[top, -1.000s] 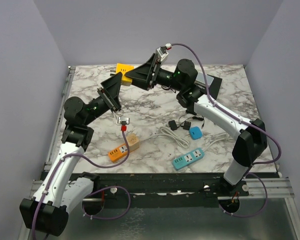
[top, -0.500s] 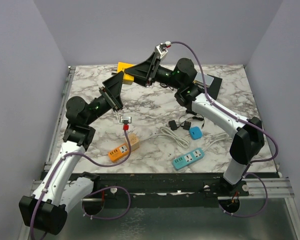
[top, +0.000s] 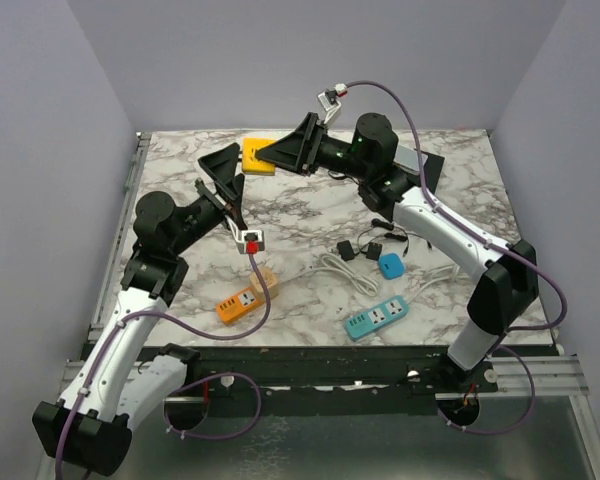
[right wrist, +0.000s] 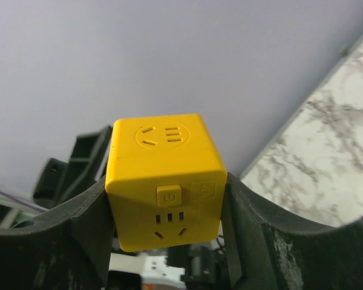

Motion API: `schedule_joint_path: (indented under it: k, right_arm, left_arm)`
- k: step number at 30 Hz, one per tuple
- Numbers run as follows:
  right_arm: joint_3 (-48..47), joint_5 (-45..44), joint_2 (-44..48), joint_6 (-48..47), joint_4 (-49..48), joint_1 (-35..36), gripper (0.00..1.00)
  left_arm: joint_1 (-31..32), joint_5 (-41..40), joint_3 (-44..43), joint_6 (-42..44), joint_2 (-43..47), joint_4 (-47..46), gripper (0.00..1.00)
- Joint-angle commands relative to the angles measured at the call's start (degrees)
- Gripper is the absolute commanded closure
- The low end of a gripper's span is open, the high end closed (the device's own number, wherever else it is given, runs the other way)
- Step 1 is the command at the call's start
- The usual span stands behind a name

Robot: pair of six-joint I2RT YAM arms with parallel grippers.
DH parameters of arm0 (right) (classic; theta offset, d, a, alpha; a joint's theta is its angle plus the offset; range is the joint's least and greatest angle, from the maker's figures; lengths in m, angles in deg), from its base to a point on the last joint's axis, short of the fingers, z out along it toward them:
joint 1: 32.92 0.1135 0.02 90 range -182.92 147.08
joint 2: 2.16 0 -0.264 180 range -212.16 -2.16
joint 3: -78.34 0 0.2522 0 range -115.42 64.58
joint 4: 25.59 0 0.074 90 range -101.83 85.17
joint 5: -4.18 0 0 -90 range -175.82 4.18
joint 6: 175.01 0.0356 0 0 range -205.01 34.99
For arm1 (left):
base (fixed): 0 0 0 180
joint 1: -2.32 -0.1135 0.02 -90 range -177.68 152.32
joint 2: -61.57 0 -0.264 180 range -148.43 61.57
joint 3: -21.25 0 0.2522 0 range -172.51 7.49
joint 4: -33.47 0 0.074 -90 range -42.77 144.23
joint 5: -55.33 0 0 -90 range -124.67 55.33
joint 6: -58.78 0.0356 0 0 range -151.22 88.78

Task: Insert the plug
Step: Adjust the socket at the center of the board.

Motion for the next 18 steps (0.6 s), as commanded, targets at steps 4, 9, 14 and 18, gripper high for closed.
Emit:
schedule_joint_path:
  k: [4,9,14,18]
  right_arm:
    - [-0.1,-2.0,5.0,-22.5,16.0,-0.7,0.99]
    - [-0.8,-0.2,4.7,-25.4,20.1,-0.1,0.99]
    - [-2.1,0.1,5.0,-26.7,23.7,1.1,0.98]
    - [-2.5,0.0,5.0,-26.6,25.7,1.4,0.98]
  left_arm:
    - [0.1,-1.6,-5.6,-37.3,3.6,12.0,0.01]
    - [0.1,6.3,-10.3,-45.9,2.4,17.5,0.01]
    - [0.1,10.0,-13.9,-43.5,-0.5,23.5,0.01]
    - [0.1,12.9,-14.4,-39.0,-1.6,28.6,0.01]
